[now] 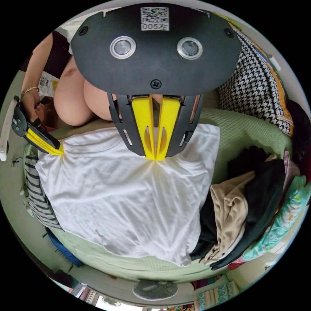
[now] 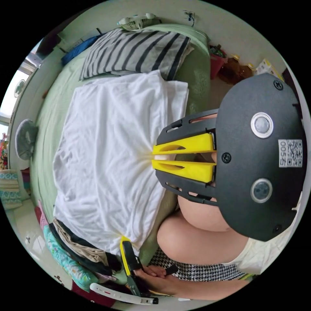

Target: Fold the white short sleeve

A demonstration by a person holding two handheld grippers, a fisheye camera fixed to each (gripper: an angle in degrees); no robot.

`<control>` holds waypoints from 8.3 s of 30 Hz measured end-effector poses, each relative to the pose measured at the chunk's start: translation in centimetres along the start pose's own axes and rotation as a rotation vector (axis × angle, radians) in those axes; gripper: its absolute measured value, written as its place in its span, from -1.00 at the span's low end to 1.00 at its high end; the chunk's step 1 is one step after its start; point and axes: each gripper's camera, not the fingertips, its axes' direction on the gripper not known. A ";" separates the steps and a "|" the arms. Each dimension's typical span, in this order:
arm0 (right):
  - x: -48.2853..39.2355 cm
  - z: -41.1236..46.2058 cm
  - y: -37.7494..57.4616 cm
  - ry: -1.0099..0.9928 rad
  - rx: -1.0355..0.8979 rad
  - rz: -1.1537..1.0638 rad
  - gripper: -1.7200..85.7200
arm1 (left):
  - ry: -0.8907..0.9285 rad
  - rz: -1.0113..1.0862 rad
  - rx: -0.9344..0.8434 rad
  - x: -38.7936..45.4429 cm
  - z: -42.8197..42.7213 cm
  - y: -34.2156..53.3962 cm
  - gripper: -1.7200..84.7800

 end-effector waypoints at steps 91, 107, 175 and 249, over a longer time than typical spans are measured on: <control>2.6 1.7 -12.3 -0.036 0.139 -0.267 -0.73 | 0.077 0.218 0.073 4.5 -4.5 -1.9 -0.80; 8.3 -1.5 -0.8 -0.033 0.222 -0.182 -0.98 | 0.022 0.222 0.052 4.9 -4.3 -2.2 -0.96; 25.5 -5.9 -0.7 -0.225 0.229 -0.139 -0.76 | 0.349 0.236 0.181 -7.4 -5.0 -17.8 -0.82; 27.5 -10.0 17.4 -0.237 0.154 0.427 -0.97 | 0.265 0.229 -0.028 4.6 2.9 -2.8 -0.83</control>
